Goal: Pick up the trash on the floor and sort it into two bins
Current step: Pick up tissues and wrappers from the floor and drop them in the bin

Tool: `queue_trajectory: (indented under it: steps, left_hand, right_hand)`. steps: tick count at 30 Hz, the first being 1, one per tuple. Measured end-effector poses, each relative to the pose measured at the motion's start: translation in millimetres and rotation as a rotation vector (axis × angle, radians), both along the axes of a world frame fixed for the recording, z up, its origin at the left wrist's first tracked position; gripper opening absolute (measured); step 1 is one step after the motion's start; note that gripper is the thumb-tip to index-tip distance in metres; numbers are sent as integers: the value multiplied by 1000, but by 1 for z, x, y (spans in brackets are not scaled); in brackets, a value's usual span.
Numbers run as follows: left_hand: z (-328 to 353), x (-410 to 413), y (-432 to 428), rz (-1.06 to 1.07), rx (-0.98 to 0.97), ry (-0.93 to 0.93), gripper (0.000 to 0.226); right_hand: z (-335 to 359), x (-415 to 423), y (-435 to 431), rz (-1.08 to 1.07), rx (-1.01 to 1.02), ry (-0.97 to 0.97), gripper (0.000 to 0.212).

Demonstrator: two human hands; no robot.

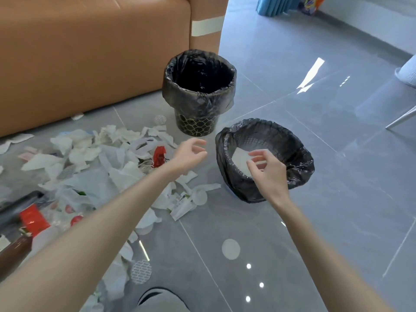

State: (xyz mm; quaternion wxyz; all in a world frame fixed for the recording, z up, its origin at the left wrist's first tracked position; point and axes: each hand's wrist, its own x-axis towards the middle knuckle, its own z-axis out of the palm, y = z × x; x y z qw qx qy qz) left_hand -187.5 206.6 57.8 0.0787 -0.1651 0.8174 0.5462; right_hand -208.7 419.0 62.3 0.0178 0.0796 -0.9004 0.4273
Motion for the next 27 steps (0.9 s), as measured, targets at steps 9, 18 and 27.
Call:
queue_trajectory:
  steps: [9,18,27]
  left_hand:
    - [-85,83,-56,242,-170,-1,32]
    - [-147,134,-78,48,-538,-29,45]
    - [-182,161,-77,-185,-715,-424,74]
  right_hand:
    - [-83,35,-83,408,332,-246,29]
    - [-190,17,-124,408,626,-520,74]
    - [-212,20,-118,397,696,-437,57]
